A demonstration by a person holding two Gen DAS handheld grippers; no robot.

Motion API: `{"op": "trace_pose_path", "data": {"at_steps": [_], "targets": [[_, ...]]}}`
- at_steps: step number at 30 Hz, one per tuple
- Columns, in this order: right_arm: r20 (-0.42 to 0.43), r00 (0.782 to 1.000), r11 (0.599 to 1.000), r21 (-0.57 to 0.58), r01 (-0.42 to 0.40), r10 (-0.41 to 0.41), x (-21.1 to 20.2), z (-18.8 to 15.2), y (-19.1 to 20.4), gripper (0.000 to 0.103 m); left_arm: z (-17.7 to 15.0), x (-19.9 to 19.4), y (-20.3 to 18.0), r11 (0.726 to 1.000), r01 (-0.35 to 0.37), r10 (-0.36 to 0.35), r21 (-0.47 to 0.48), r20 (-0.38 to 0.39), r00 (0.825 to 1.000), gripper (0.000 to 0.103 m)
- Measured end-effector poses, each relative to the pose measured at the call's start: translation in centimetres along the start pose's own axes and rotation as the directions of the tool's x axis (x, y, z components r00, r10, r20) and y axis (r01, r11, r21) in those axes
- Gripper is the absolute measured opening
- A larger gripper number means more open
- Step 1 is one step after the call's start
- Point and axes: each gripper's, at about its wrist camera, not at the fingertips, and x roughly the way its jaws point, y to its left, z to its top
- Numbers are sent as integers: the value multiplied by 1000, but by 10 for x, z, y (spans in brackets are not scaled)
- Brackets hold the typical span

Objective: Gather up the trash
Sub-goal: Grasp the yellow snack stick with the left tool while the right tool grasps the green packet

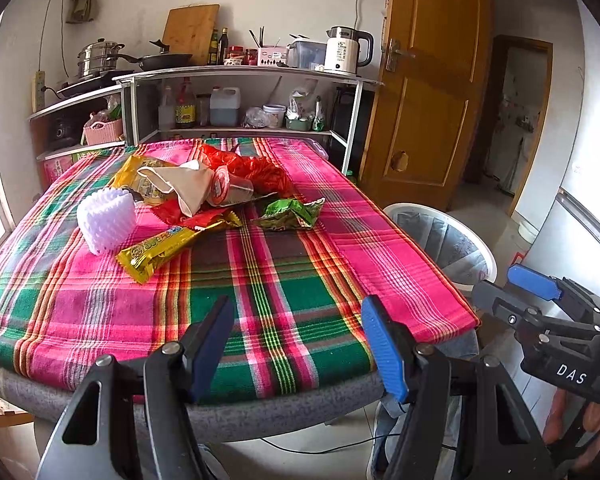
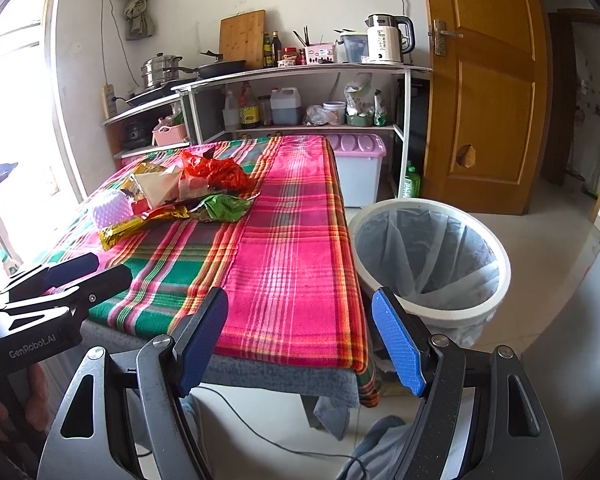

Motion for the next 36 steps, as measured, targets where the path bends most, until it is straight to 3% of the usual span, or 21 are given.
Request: {"op": "trace_pose_path", "data": {"at_steps": [15,23,28,36], "targets": [[-80,988,990,-31,-135,132,61,30,24,75,34,27,77,986,-164,165,-31,34,986,68],[-106,976,979,-65,-196,188,101,62,40,75,46,60,97,991,-133,134,34,-38,990,68],[-169,957,969,-39,-245,235,135,76,46,75,47,73,98,991,-123,127,50,-83,988,68],[-227,931,957,17,-289,285,174,92,55,75,42,80,101,996,-81,83,24,-121,989,45]]}}
